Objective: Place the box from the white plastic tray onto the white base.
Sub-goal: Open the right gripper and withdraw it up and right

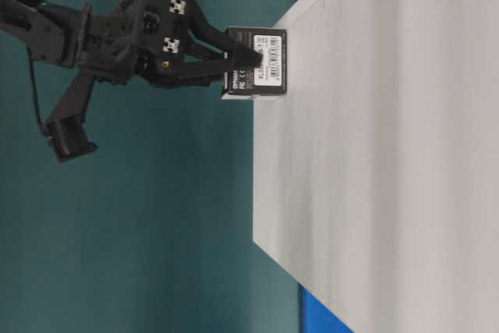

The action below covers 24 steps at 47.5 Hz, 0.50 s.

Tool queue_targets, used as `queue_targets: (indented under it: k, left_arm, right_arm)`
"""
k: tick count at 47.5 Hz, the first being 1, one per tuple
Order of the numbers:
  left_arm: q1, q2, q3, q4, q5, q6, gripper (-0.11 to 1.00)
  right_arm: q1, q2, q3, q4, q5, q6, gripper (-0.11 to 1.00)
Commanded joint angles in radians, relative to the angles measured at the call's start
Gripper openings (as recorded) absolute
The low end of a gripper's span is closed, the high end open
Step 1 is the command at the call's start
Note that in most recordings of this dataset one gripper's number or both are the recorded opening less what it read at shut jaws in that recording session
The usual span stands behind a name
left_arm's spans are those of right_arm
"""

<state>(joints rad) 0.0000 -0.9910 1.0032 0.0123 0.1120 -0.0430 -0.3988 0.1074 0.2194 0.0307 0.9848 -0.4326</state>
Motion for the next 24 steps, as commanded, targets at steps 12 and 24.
queue_targets:
  k: [12,24]
  left_arm:
    - [0.003,0.008,-0.029,0.002,-0.009,-0.002,-0.07]
    - [-0.002,0.006,-0.029,0.003,-0.009,-0.003,-0.07]
  right_arm:
    - [0.008,0.006,-0.005,-0.005,-0.011,-0.005,0.91]
    - [0.009,-0.028,-0.026,-0.005,-0.012,0.002,0.95]
